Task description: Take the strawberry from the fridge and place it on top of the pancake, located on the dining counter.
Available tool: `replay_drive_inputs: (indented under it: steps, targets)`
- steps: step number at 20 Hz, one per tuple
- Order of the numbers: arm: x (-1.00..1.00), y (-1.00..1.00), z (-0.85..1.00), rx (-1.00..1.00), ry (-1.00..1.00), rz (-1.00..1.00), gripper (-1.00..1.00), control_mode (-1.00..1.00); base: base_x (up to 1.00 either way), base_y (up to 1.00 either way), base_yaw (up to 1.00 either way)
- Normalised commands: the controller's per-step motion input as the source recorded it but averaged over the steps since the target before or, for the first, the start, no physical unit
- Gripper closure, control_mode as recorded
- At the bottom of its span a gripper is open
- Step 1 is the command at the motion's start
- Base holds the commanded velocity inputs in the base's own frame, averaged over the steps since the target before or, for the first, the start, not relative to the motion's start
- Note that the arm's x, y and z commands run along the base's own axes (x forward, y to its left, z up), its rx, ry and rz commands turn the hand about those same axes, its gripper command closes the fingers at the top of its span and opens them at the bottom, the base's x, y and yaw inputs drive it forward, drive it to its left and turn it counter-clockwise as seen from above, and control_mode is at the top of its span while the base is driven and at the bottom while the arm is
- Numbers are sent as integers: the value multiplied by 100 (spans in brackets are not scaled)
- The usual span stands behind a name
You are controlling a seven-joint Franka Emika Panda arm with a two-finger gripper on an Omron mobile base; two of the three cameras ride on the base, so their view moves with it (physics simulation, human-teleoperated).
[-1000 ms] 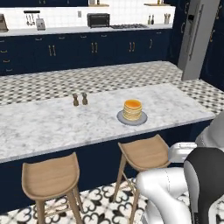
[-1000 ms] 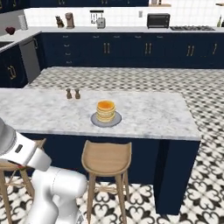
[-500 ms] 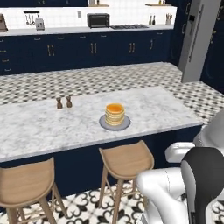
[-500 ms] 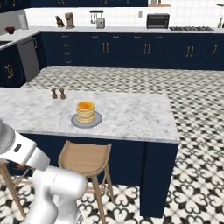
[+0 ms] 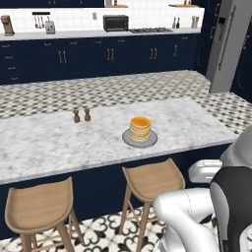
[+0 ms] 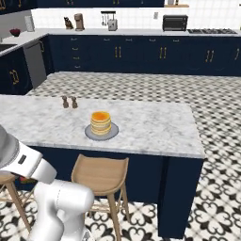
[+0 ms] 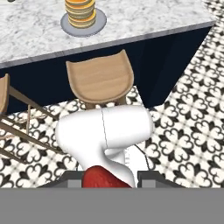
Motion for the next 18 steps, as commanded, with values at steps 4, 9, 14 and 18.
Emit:
replay_drive_inputs:
  steps: [4,9,14,18]
  targets:
    - [0,0,0,0,0,0,100,100,20,59,0]
    - [0,0,0,0,0,0,100,100,26,4,0]
    - [0,0,0,0,0,0,100,100,34,-4,1]
    - [86,0,0,0,8,5,100,-100,0,0,0]
